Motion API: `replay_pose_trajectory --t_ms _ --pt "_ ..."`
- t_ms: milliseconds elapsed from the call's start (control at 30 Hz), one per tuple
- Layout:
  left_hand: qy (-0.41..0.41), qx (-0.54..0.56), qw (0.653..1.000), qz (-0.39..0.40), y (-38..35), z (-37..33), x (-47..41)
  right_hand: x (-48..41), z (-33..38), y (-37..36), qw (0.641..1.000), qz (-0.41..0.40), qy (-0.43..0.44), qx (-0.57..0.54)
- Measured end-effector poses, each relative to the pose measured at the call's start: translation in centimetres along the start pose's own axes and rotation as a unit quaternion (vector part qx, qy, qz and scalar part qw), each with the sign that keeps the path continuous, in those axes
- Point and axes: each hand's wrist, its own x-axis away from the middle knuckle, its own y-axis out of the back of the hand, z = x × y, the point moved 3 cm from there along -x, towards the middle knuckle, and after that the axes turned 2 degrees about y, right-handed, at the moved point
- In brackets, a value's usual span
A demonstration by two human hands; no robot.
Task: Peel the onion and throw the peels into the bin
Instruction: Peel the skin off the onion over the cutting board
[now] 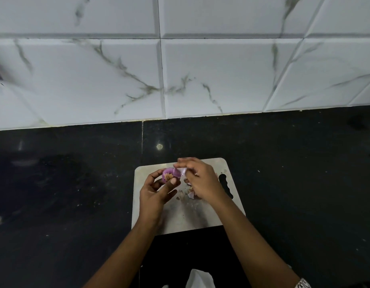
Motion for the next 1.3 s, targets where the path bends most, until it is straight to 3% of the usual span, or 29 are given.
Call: replay_pose_trajectory --t_ms 133,500,833,967,1033,1167,1300 --pt "0.014 0.011 1.000 0.013 0.3 -0.3 -0.1 -0.1 0.3 0.5 0.994 0.107 0.008 0.025" --pt "0.000 -0.040 0.999 0.034 0.5 -0.6 -0.3 -0.8 -0.2 1.3 0.992 0.120 0.009 0.027" --pt "0.007 -0.070 0.997 0.027 0.8 -1.4 -1.2 -0.9 0.2 0.8 0.993 0.096 0.025 0.062" --pt "0.071 -0.009 0.997 -0.023 1.0 -0.7 -0.9 -0.6 -0.7 1.9 1.000 0.008 -0.015 0.012" --pt "0.103 0.013 0.993 -0.049 1.4 -0.4 -0.8 -0.5 -1.5 2.8 0.998 -0.015 -0.039 0.055" --pt "0.148 0.011 0.988 -0.043 1.8 0.1 -0.5 -0.4 -2.4 2.9 0.983 0.076 -0.047 0.162" --pt "0.133 -0.005 0.991 0.006 1.8 0.1 -0.4 0.0 -2.2 3.1 0.961 0.167 -0.030 0.218"
